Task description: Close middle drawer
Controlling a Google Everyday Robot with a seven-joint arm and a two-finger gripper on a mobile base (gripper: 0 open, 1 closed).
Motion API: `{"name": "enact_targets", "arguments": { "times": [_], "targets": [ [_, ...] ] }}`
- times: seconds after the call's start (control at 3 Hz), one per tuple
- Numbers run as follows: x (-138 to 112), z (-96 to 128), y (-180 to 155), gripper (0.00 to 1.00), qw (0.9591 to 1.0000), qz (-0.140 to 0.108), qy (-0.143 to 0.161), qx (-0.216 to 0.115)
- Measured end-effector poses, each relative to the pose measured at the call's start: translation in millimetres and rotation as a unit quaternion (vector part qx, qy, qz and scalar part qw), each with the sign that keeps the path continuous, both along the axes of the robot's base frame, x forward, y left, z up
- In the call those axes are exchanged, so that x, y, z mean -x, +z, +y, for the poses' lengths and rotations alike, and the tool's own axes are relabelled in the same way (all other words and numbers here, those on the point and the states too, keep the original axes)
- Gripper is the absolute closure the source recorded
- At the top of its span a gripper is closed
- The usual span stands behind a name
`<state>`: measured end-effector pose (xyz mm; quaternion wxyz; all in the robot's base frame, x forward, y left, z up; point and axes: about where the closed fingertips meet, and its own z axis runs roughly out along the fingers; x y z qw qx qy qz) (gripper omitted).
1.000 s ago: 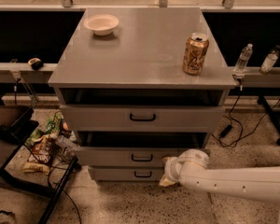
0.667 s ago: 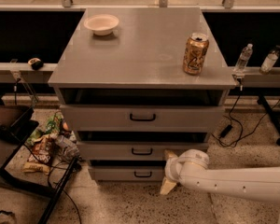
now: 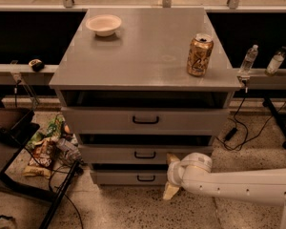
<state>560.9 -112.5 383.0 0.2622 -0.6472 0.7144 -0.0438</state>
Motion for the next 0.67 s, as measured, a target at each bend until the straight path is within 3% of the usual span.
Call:
{"name": "enact_targets", "arguments": {
  "times": [0.33,0.67],
  "targets": [
    [24,-13,20,0.19,0.9993,0.002,0.008,0.037],
    [71,-46,54,0.42,0.9955,0.015,0.013,0.093]
  ]
}}
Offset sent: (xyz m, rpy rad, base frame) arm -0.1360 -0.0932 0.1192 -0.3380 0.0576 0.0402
